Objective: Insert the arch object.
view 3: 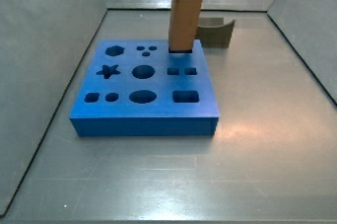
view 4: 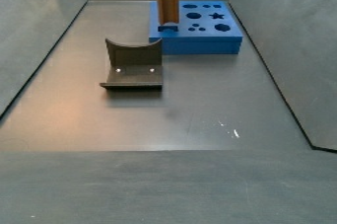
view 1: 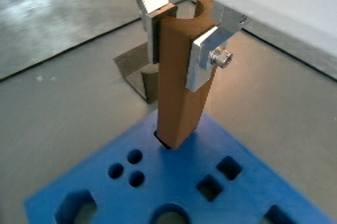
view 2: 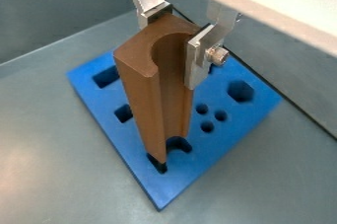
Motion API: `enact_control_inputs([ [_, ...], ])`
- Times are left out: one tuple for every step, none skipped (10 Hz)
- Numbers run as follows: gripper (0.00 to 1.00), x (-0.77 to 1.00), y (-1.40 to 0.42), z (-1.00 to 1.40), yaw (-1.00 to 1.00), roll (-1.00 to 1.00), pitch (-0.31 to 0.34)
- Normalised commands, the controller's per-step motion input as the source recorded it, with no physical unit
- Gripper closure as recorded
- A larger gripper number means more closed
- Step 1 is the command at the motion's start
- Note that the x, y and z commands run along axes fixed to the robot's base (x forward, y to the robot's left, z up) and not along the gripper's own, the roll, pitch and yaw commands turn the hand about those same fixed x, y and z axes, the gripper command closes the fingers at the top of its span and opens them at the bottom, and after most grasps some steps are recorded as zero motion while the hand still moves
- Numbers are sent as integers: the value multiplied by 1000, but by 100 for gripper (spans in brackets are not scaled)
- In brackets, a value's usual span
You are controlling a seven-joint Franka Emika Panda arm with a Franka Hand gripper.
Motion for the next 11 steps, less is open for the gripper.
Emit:
enact_control_inputs([
  [100,0,260,-146,-751,4,7],
  [100,-106,309,-77,-551,37,17],
  [100,-86,0,-11,-114,41,0],
  [100,-11,0,-97,-20,10,-27],
  [100,3,-163,-169,-43,0,-59],
  [100,134,-154,-166,-29,0,-21],
  [100,174,-26,-229,-14,0,0],
  [100,211,0,-266,0,0,0],
  [100,174,9,-303,-3,0,0],
  [100,100,9,-311,-40,0,0],
  [100,26,20,-300,-171,-34,-17],
])
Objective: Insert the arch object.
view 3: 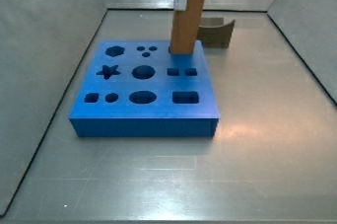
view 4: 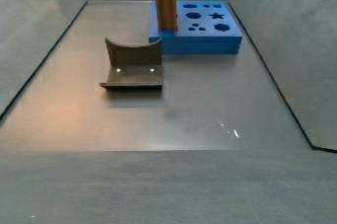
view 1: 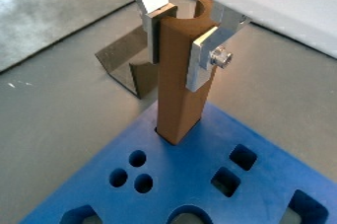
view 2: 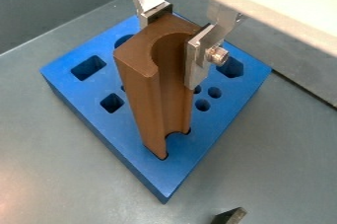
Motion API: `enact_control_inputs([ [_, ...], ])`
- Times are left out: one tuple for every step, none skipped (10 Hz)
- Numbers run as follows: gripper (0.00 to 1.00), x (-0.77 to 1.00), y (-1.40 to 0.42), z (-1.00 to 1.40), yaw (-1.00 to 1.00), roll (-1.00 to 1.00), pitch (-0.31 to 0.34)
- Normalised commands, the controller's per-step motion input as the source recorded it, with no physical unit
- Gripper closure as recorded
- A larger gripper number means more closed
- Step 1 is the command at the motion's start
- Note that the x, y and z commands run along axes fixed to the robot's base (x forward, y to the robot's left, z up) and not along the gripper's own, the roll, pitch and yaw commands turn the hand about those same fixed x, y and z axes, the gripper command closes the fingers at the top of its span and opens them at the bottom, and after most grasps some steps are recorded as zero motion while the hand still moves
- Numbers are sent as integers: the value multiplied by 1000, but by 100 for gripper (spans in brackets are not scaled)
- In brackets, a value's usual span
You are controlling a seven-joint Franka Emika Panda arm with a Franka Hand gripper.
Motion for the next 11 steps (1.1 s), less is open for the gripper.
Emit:
enact_control_inputs([
  [100,0,20,-260,-163,-63,-59],
  [100,0,31,-223,-126,-54,-60],
  [100,0,6,-326,-177,-93,-64],
  [100,0,37,-337,-160,-91,-77],
  [100,0,51,-300,-140,-101,-87],
  [100,0,63,-266,-109,-111,-114],
  [100,0,66,-263,-46,-109,-130],
  [100,0,69,-266,-23,-107,-129],
  [100,-11,26,-206,0,-94,-107],
  [100,0,6,0,0,-79,0],
  [100,0,0,0,0,0,0],
])
